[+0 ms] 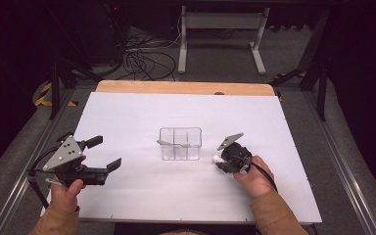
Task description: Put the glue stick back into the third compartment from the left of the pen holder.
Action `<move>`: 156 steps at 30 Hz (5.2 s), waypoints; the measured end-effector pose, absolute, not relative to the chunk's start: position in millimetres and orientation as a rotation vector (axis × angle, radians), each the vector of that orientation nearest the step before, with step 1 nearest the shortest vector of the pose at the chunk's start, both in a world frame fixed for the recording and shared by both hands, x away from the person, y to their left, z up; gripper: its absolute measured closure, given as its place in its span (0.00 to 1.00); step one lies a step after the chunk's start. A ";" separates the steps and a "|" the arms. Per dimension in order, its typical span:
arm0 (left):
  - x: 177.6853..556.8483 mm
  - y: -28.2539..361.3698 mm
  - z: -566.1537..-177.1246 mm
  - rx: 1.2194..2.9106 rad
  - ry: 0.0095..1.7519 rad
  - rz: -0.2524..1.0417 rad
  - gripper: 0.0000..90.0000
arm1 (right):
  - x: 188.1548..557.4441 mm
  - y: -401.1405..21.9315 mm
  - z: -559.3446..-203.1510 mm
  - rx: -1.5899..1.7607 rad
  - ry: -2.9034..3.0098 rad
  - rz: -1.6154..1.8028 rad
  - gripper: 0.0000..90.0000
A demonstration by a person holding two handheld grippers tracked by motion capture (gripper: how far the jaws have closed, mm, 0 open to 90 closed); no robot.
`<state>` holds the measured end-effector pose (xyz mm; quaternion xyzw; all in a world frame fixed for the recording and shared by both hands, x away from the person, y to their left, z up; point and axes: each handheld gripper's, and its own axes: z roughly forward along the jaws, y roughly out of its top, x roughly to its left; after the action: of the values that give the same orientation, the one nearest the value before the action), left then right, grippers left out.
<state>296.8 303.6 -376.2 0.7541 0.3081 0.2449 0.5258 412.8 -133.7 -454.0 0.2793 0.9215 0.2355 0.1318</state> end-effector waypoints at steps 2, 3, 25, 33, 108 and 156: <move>296.7 303.8 -376.1 1.802 0.737 0.585 0.10 | 412.6 -133.2 -453.8 0.816 2.672 0.679 0.75; 296.6 303.8 -376.0 1.802 0.737 0.585 0.10 | 412.4 -132.9 -453.7 0.816 2.671 0.678 0.75; 296.3 303.9 -375.7 1.799 0.735 0.591 0.10 | 403.9 -138.1 -430.0 0.814 2.618 0.809 0.75; 296.2 303.7 -375.8 1.803 0.735 0.589 0.10 | 398.0 -141.7 -416.9 0.798 2.560 0.899 0.75; 291.0 306.2 -376.8 1.798 0.743 0.598 0.10 | 395.7 -117.7 -360.3 0.644 2.282 1.405 0.75; 292.2 306.0 -378.0 1.799 0.743 0.589 0.10 | 420.8 -106.2 -383.0 0.764 2.239 1.492 0.44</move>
<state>292.2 306.0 -378.0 0.7523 0.3107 0.2465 0.5261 420.8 -106.2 -383.0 0.2691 0.7888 0.5254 0.1715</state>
